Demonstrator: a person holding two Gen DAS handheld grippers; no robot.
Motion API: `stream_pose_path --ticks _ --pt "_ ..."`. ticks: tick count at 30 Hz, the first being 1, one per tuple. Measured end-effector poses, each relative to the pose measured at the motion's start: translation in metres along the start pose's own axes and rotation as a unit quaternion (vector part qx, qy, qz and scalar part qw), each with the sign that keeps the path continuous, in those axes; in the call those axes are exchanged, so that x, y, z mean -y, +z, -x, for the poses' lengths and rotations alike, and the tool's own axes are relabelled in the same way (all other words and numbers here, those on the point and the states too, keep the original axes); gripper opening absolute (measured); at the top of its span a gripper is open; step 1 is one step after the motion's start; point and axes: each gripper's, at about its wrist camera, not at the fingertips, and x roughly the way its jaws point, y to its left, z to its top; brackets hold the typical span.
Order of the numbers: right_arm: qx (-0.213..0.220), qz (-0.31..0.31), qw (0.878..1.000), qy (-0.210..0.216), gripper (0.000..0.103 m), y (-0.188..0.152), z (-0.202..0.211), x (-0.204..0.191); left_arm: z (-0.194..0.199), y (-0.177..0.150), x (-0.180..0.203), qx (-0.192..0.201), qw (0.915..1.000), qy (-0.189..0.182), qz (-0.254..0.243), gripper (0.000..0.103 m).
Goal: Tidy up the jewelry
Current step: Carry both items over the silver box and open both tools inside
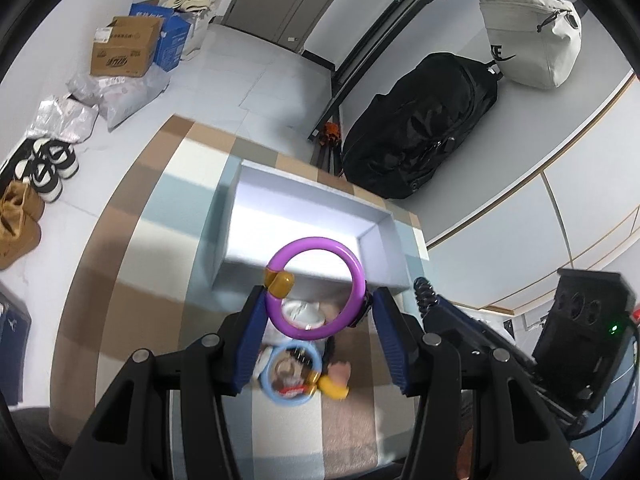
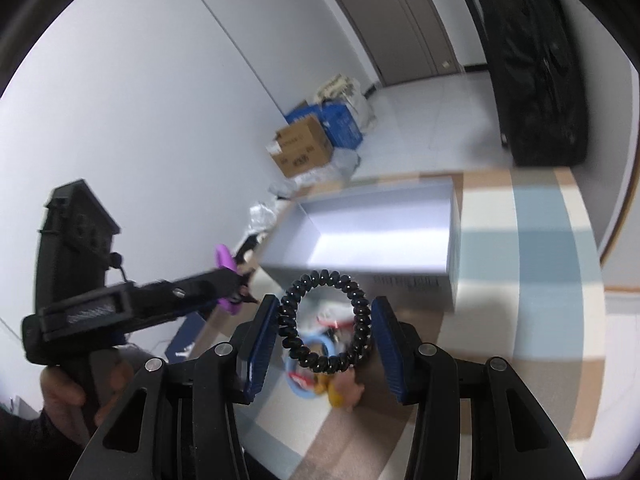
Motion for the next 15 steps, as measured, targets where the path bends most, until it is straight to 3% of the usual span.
stream_pose_path --ticks 8,15 --pt "0.007 0.0 1.0 0.011 0.046 0.046 -0.009 0.009 -0.019 0.031 0.01 -0.003 0.9995 0.017 -0.025 0.048" --pt "-0.005 0.001 1.0 0.012 0.046 0.063 -0.03 0.02 -0.045 0.043 0.002 -0.03 0.9986 0.024 -0.035 0.048"
